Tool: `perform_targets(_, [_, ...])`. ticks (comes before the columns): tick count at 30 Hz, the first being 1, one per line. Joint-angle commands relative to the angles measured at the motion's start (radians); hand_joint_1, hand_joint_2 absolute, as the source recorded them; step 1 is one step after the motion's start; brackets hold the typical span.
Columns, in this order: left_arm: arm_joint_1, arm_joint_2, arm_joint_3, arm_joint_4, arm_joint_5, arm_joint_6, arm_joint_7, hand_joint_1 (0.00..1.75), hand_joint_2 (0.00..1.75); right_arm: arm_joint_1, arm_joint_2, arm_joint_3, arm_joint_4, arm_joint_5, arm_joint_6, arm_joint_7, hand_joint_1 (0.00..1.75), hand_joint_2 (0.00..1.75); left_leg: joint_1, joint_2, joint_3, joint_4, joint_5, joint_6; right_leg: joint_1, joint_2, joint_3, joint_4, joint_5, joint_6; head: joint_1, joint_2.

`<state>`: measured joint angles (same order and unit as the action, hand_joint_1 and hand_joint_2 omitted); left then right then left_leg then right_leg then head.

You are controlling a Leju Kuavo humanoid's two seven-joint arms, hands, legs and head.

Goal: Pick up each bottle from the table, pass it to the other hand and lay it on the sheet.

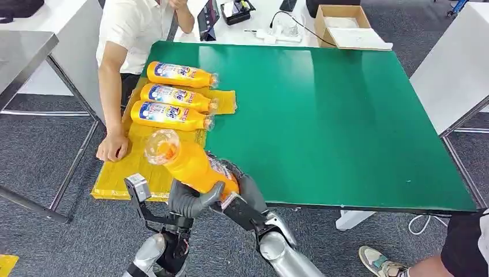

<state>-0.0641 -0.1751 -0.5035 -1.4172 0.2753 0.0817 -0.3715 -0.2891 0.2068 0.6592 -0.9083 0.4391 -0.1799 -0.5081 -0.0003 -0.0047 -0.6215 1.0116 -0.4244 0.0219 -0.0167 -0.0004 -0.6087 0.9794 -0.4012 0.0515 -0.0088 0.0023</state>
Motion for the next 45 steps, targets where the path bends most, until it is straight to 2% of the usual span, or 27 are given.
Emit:
perform_targets(1, [-0.129,0.051,0.11,0.12,-0.333,0.272,-0.026,1.75,1.75,0.079,-0.046,-0.008,-0.108,0.077,-0.102,0.023,0.0,0.0,0.001,-0.001,0.007,-0.001,-0.002,-0.002,0.001,-0.002,0.007,-0.001,-0.003,-0.003,0.0,0.0])
perform_targets(2, [-0.157,0.056,0.125,0.166,-0.436,0.345,-0.013,1.75,1.75,0.08,-0.045,-0.011,-0.112,0.093,-0.116,0.026,0.0,1.75,0.001,-0.001,0.003,-0.001,0.0,-0.001,0.001,-0.001,0.004,-0.001,-0.001,-0.002,0.0,0.0])
perform_targets(4, [-0.199,0.065,0.159,0.232,-0.595,0.456,-0.023,1.75,1.75,0.078,-0.04,-0.016,-0.118,0.113,-0.133,0.021,0.0,1.75,0.001,-0.001,0.008,-0.001,-0.002,-0.002,0.002,-0.002,0.008,0.0,-0.003,-0.004,-0.001,0.0])
perform_targets(5, [-0.227,0.072,0.185,0.269,-0.638,0.482,-0.016,1.75,1.75,0.076,-0.037,-0.019,-0.118,0.124,-0.146,0.022,0.0,1.75,0.001,-0.002,0.004,-0.002,0.0,-0.001,0.001,-0.002,0.004,-0.001,-0.001,-0.002,0.0,0.0])
perform_targets(8, [-0.294,0.086,0.25,0.374,-0.79,0.543,0.006,1.75,1.75,0.078,-0.033,-0.025,-0.123,0.137,-0.158,0.011,0.0,1.75,0.002,0.0,0.007,-0.002,-0.001,-0.002,0.002,0.0,0.007,-0.001,-0.001,-0.003,0.0,0.0])
perform_targets(9, [-0.305,0.087,0.262,0.391,-0.804,0.532,0.004,1.75,1.75,0.081,-0.032,-0.027,-0.123,0.134,-0.155,0.007,0.0,1.75,0.001,0.0,0.004,-0.002,0.001,-0.001,0.001,0.0,0.004,-0.001,0.0,-0.002,0.0,0.0])
perform_targets(13, [-0.329,0.073,0.304,0.423,-0.754,0.433,0.022,1.75,1.75,0.088,-0.031,-0.014,-0.117,0.131,-0.131,0.0,0.0,1.75,0.002,0.0,0.004,-0.001,0.0,-0.002,0.001,-0.001,0.005,-0.001,-0.001,-0.002,0.0,0.0])
perform_targets(16, [-0.362,0.076,0.295,0.471,-0.778,0.418,0.037,1.75,1.75,0.083,-0.028,-0.009,-0.104,0.13,-0.124,-0.003,0.0,1.75,0.001,0.0,0.004,-0.001,0.0,-0.002,0.001,-0.001,0.004,0.0,-0.001,-0.002,0.0,0.0])
perform_targets(19, [-0.464,0.127,0.196,0.655,-1.083,0.502,0.164,1.75,1.75,0.069,-0.025,-0.003,-0.093,0.122,-0.102,-0.012,0.0,1.75,0.002,-0.001,0.006,-0.001,-0.001,-0.002,0.002,-0.002,0.007,0.0,-0.002,-0.003,0.0,0.0])
perform_targets(21, [-0.535,0.149,0.14,0.794,-1.224,0.465,0.226,1.75,1.75,0.059,-0.02,0.001,-0.085,0.115,-0.085,-0.017,0.0,1.75,0.001,-0.002,0.002,-0.001,0.001,-0.002,0.001,-0.002,0.003,0.0,0.0,-0.001,0.0,0.0])
perform_targets(22, [-0.56,0.144,0.147,0.854,-1.231,0.439,0.228,1.75,1.75,0.053,-0.016,0.006,-0.079,0.112,-0.073,-0.019,0.0,1.75,0.002,-0.004,0.006,-0.001,0.001,-0.003,0.002,-0.003,0.007,0.0,-0.002,-0.003,0.0,0.0])
perform_targets(25, [-0.594,0.138,0.138,0.947,-1.277,0.408,0.257,1.75,1.75,0.047,-0.007,0.01,-0.069,0.105,-0.059,-0.022,0.0,1.75,0.002,-0.001,0.006,-0.001,0.0,-0.003,0.002,-0.001,0.007,0.0,-0.001,-0.003,0.0,0.0])
perform_targets(26, [-0.602,0.135,0.132,0.974,-1.292,0.389,0.274,1.75,1.75,0.047,-0.005,0.01,-0.066,0.103,-0.058,-0.023,0.0,1.75,0.001,-0.001,0.003,-0.001,0.001,-0.002,0.001,0.0,0.003,0.0,0.0,-0.002,0.0,0.0])
perform_targets(30, [-0.604,0.132,0.132,0.985,-1.297,0.377,0.282,1.75,1.75,0.047,-0.004,0.009,-0.064,0.1,-0.057,-0.024,0.0,1.75,0.002,0.001,0.007,-0.001,-0.001,-0.003,0.002,0.0,0.007,0.0,-0.002,-0.003,0.0,0.0])
perform_targets(33, [-0.603,0.119,0.147,0.998,-1.286,0.323,0.295,1.75,1.75,0.051,-0.001,0.006,-0.061,0.093,-0.052,-0.027,0.0,1.75,0.001,0.001,0.002,-0.001,0.001,-0.002,0.001,0.001,0.002,0.001,0.0,-0.001,0.0,0.0])
perform_targets(36, [-0.611,0.116,0.136,1.022,-1.3,0.277,0.306,1.75,1.75,0.047,0.002,0.009,-0.045,0.091,-0.046,-0.028,0.0,1.75,0.003,0.001,0.01,0.0,-0.003,-0.003,0.003,0.0,0.011,0.001,-0.004,-0.003,0.0,0.0])
perform_targets(37, [-0.617,0.116,0.12,1.033,-1.327,0.27,0.33,1.75,1.75,0.044,0.005,0.01,-0.034,0.091,-0.049,-0.033,0.0,1.75,0.001,0.0,0.004,0.0,0.0,-0.002,0.001,0.0,0.004,0.001,-0.001,-0.001,0.0,0.0])
perform_targets(43, [-0.636,0.098,0.137,1.073,-1.314,0.171,0.36,1.75,1.75,0.036,0.015,0.011,-0.001,0.086,-0.049,-0.043,0.0,1.75,0.001,0.0,0.003,0.0,0.001,-0.002,0.001,0.001,0.003,0.001,0.0,-0.002,0.0,0.0])
perform_targets(44, [-0.637,0.093,0.157,1.074,-1.292,0.151,0.355,1.64,1.75,0.033,0.019,0.013,0.008,0.086,-0.049,-0.046,0.0,1.75,0.002,0.001,0.005,0.0,0.0,-0.003,0.001,0.001,0.005,0.001,-0.001,-0.002,0.0,0.0])
perform_targets(45, [-0.638,0.09,0.174,1.077,-1.272,0.135,0.347,0.38,1.75,0.03,0.021,0.014,0.016,0.086,-0.053,-0.05,0.0,1.75,0.002,0.0,0.004,-0.001,0.0,-0.003,0.001,0.0,0.005,0.0,-0.001,-0.002,0.0,0.0])
